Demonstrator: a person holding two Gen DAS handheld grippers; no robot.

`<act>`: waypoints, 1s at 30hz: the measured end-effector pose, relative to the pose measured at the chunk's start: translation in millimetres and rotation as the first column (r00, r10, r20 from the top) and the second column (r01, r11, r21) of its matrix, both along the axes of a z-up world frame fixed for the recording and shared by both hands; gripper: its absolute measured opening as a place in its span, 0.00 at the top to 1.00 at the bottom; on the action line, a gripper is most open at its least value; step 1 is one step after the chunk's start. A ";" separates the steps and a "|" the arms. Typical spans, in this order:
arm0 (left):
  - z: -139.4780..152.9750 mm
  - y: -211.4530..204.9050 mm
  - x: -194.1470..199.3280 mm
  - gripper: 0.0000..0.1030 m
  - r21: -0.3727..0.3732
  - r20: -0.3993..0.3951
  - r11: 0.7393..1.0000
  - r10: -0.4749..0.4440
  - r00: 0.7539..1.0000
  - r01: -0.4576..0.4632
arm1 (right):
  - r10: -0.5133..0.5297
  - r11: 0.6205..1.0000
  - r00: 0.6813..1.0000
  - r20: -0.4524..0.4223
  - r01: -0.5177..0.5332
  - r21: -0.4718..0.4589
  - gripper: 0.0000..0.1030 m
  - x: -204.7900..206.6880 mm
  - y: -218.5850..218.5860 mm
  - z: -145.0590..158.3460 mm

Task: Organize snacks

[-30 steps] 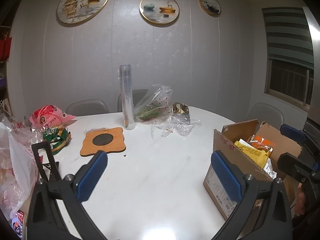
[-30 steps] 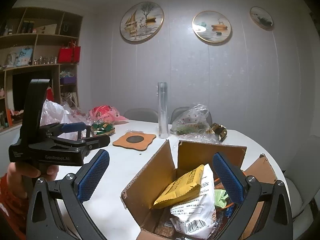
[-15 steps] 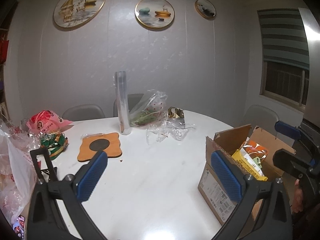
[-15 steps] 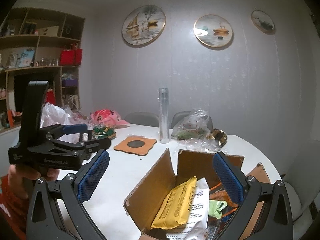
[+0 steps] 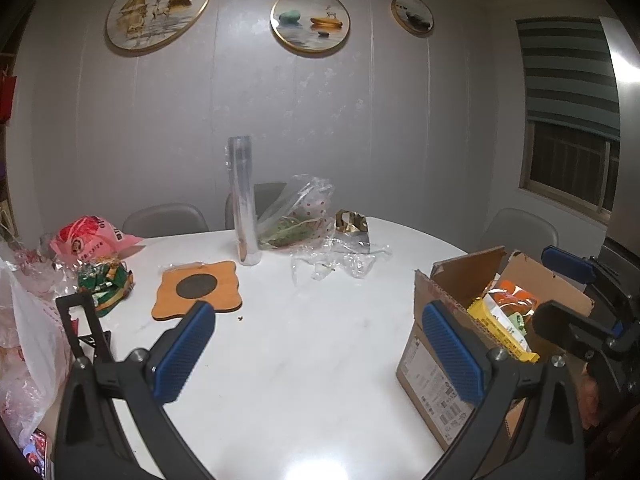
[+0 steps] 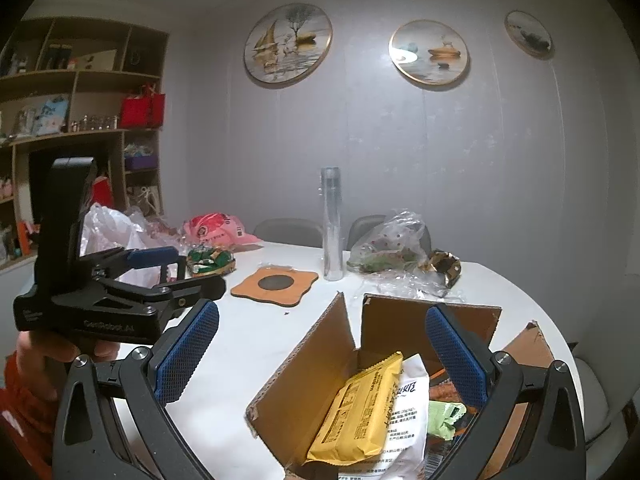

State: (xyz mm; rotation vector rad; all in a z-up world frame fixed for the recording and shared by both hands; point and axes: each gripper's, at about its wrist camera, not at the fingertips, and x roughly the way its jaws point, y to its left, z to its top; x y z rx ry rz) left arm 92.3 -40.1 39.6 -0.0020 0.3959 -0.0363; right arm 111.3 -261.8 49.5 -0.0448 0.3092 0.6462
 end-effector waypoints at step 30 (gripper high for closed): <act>-0.1 5.6 -4.2 0.01 -0.013 0.001 1.000 -0.004 1.000 0.004 | -0.006 1.000 1.000 -0.005 0.006 0.000 0.00 -2.5 8.5 3.1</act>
